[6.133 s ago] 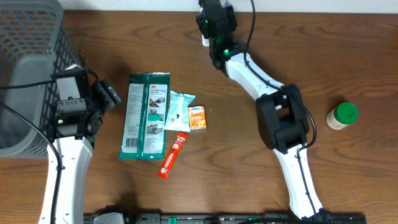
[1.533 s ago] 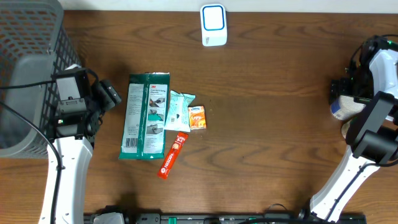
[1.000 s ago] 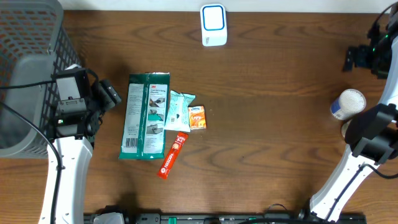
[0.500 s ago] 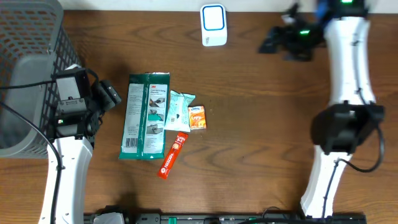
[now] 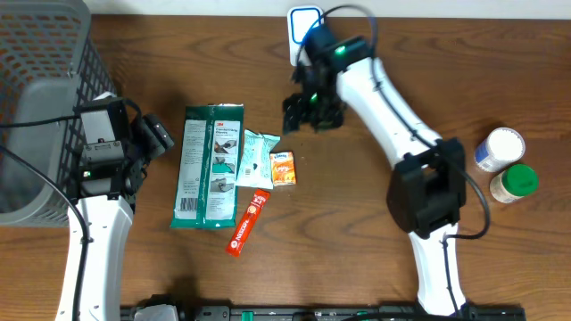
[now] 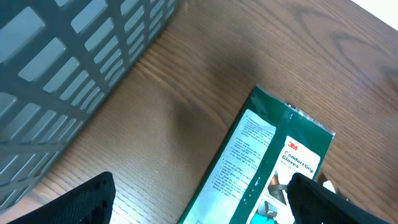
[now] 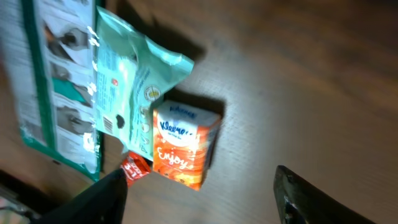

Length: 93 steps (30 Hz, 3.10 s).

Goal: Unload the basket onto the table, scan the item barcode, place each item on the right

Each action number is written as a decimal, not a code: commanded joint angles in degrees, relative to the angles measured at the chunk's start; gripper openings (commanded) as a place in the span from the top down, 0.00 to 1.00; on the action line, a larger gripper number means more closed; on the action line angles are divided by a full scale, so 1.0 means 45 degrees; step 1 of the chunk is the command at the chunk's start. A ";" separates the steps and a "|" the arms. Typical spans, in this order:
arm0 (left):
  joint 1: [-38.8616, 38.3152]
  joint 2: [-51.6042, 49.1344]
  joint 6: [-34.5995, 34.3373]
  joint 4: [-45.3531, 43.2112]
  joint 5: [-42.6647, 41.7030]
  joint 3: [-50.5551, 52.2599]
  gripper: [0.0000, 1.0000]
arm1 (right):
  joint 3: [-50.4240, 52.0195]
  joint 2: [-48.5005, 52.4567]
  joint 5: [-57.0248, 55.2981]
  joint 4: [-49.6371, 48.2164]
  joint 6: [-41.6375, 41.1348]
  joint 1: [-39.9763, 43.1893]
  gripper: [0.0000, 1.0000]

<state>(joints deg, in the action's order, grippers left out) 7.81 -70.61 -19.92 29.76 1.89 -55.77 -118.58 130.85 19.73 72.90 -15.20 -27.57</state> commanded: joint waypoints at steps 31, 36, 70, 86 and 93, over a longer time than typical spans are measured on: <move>0.0044 0.0117 -0.0073 0.0005 0.0155 -0.0325 0.12 | 0.3827 -0.0073 0.1054 -0.3123 -0.0670 -0.1059 0.55; 0.0044 0.0117 -0.0073 0.0005 0.0155 -0.0325 0.12 | 0.4065 -0.0073 0.0777 -0.3109 -0.1044 -0.1166 0.62; 0.0044 0.0117 -0.0073 0.0005 0.0155 -0.0325 0.12 | 0.4969 -0.2803 1.1390 0.5469 1.5902 0.4464 0.99; 0.0044 0.0117 -0.0073 0.0005 0.0155 -0.0325 0.12 | 0.5455 -0.2812 1.2896 0.5469 1.5912 0.4342 0.99; 0.0044 0.0117 -0.0073 0.0005 0.0155 -0.0325 0.12 | 0.6241 -0.2812 1.0904 0.3920 1.4231 0.3861 0.99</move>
<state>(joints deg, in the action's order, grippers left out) 7.81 -70.61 -19.92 29.76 1.89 -55.77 -92.58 118.28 72.01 92.84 53.30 -8.64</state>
